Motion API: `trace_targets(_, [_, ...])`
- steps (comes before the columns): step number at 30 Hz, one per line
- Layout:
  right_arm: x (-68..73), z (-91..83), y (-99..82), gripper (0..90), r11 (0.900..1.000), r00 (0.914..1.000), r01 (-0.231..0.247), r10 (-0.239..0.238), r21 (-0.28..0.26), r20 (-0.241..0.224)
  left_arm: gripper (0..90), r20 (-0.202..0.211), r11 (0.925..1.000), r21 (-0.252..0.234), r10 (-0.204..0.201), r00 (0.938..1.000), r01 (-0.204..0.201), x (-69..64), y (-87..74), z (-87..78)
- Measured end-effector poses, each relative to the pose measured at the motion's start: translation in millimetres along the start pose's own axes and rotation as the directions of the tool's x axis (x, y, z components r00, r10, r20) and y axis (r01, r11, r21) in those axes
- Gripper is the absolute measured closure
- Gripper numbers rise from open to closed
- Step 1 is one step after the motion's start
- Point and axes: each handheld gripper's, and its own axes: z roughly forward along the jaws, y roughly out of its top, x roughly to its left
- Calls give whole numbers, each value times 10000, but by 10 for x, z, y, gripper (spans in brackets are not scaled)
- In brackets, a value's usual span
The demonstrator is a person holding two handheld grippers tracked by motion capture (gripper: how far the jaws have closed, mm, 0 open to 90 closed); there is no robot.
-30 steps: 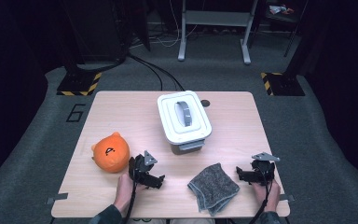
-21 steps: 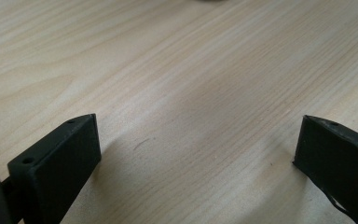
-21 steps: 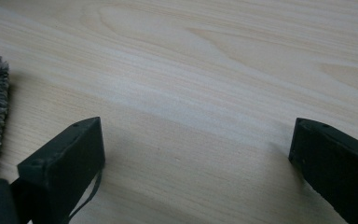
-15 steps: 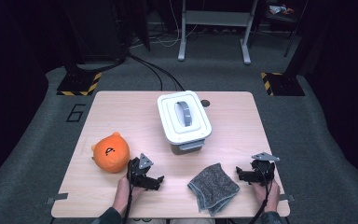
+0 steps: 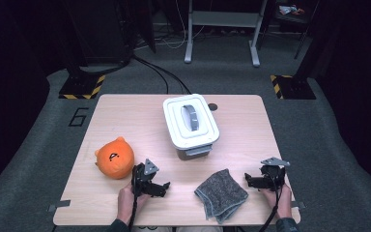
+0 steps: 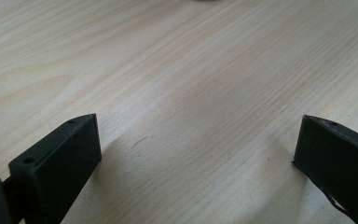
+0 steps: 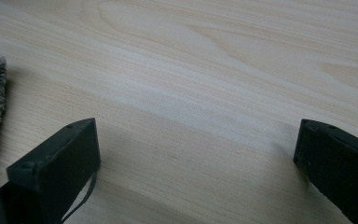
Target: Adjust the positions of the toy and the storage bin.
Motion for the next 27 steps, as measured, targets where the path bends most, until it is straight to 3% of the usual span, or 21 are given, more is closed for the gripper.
trace_targets(4, [-1, -36, 37, 72, 9997, 9998, 125, -128, 209, 156, 1, -43, 10000, -55, -28, 10000, 27, -4, -3, 2])
trace_targets(6, [-2, -68, 84, 63, 9994, 9997, -7, -2, 358, 241, 1, -42, 10000, -52, -22, 10000, 21, -4, -3, 2])
trace_targets(17, [41, -465, 565, 38, 9993, 9994, 148, -159, -332, -319, 1, -49, 10000, -37, -64, 10000, 64, -8, -5, 0])
trace_targets(23, [125, -536, 822, 39, 9979, 9979, 314, -345, -565, -545, 1, -66, 10000, -40, -83, 9999, 83, -11, -5, 0])
trace_targets(25, [164, -535, 923, 39, 9974, 9958, 480, -519, -534, -751, 1, -66, 10000, -42, -85, 9999, 85, -11, -5, 0])
trace_targets(27, [213, -522, 1010, 39, 9956, 9947, 799, -828, -482, -614, 1, -69, 10000, -43, -85, 9999, 84, -11, -6, 0])
